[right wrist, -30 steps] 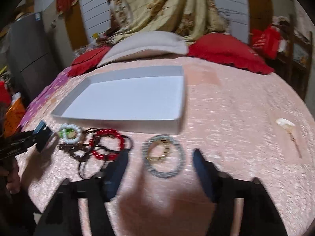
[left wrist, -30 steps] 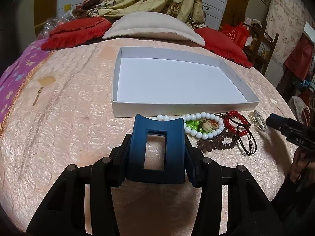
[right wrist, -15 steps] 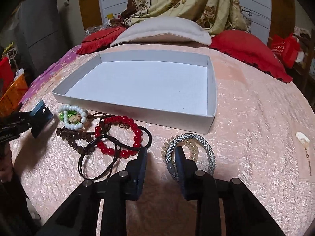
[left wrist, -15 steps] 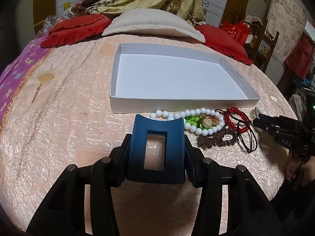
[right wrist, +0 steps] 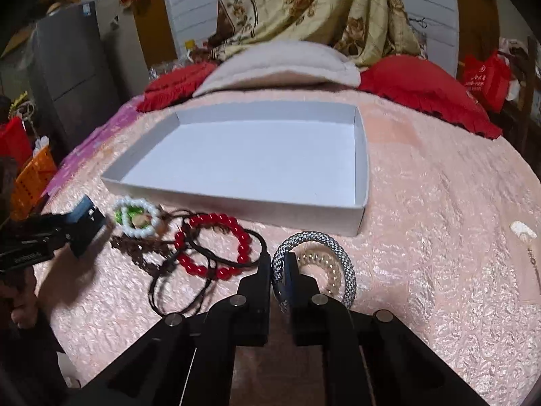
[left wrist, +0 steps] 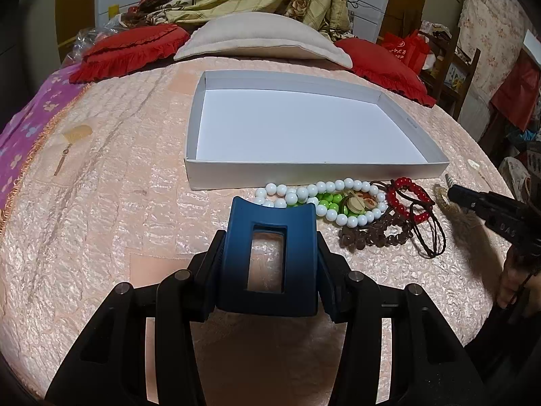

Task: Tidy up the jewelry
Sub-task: 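Grasp the blue claw clip with the left tool while the right tool grasps the silver bangle, then place the blue clip and silver bangle into the white tray, opening both tools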

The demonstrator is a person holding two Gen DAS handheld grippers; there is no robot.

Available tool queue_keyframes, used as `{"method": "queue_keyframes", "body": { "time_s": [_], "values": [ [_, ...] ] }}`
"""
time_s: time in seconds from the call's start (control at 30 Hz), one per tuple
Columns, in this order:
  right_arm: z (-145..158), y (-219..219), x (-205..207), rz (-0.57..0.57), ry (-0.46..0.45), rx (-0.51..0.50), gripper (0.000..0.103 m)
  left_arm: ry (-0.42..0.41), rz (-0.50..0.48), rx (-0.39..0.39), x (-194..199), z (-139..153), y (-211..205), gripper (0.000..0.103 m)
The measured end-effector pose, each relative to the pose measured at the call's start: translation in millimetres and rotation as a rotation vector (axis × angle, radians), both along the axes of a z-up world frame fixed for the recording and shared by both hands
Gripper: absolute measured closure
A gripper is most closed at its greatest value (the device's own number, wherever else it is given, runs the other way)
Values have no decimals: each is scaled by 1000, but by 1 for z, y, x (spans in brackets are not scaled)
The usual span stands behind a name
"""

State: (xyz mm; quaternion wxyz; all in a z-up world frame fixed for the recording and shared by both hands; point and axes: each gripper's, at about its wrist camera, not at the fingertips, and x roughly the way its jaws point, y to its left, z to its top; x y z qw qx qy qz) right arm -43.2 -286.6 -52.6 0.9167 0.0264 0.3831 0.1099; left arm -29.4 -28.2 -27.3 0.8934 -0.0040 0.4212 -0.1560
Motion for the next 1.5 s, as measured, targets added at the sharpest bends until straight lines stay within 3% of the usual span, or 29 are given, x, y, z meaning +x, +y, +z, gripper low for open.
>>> {"method": "queue_keyframes", "body": {
  "time_s": [0.3, 0.57, 0.7, 0.9, 1.03, 1.5],
  "values": [
    [27, 0, -18, 9, -137, 51, 96, 2, 10, 22, -1, 0, -5, 56],
    [18, 25, -15, 78, -76, 2, 96, -37, 51, 82, -4, 0, -6, 56],
    [16, 42, -17, 110, -86, -40, 96, -28, 56, 69, -4, -1, -2, 56],
    [21, 53, -18, 129, -109, 17, 96, -23, 54, 86, -8, -2, -6, 56],
    [21, 63, -16, 139, -116, -9, 96, -22, 65, 93, -8, 0, -7, 56],
    [22, 67, -9, 112, -121, -49, 96, -9, 75, 111, -6, -9, -8, 56]
  ]
}}
